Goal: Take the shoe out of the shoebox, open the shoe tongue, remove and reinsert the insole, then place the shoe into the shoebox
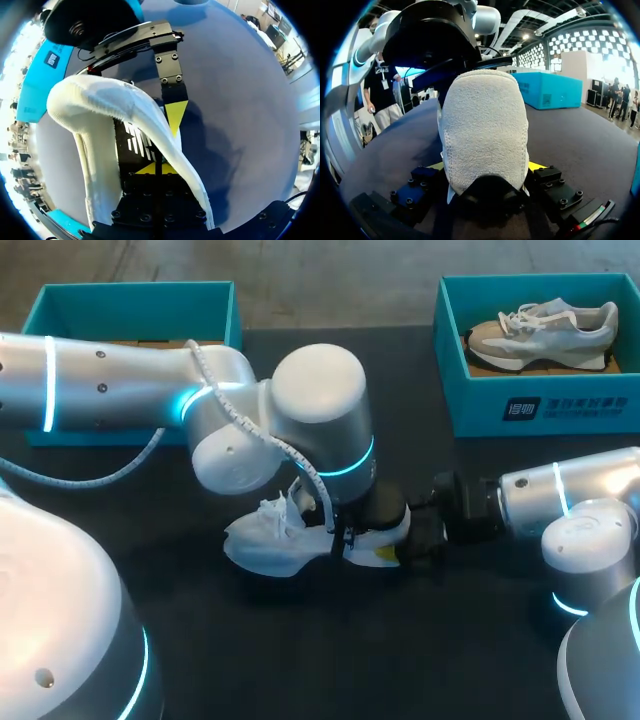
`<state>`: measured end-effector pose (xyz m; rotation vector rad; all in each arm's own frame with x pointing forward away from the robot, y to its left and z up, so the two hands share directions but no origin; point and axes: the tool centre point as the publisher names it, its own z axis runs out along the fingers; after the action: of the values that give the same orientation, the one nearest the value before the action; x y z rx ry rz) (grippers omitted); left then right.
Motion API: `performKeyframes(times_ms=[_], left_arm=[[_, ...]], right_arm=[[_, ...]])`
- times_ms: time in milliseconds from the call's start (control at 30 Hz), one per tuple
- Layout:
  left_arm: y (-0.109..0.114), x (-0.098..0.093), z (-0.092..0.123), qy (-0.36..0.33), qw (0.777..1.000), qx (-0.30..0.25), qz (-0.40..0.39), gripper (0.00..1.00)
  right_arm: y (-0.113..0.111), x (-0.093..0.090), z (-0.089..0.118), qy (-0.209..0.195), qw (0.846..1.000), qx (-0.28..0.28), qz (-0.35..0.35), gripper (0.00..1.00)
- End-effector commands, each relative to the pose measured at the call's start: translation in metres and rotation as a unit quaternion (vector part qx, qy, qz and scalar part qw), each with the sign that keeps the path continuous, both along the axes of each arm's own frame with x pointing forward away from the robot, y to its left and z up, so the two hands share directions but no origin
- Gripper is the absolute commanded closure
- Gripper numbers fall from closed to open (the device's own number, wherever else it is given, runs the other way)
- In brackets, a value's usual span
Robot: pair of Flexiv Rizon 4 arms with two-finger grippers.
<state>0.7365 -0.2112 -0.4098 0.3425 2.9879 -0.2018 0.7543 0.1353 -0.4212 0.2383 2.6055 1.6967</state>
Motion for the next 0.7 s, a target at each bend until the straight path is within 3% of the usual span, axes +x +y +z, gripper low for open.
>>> performKeyframes(times_ms=[33,700], left_arm=[[0.014,0.005,-0.016,0.015,1.000,-0.015,0.000,1.00],[0.028,0.006,0.018,0.060,0.997,-0.050,0.017,1.00]], right_arm=[[0.001,0.003,-0.002,0.001,1.000,-0.002,0.000,1.00],[0.001,0.003,-0.002,0.001,1.000,-0.002,0.000,1.00]])
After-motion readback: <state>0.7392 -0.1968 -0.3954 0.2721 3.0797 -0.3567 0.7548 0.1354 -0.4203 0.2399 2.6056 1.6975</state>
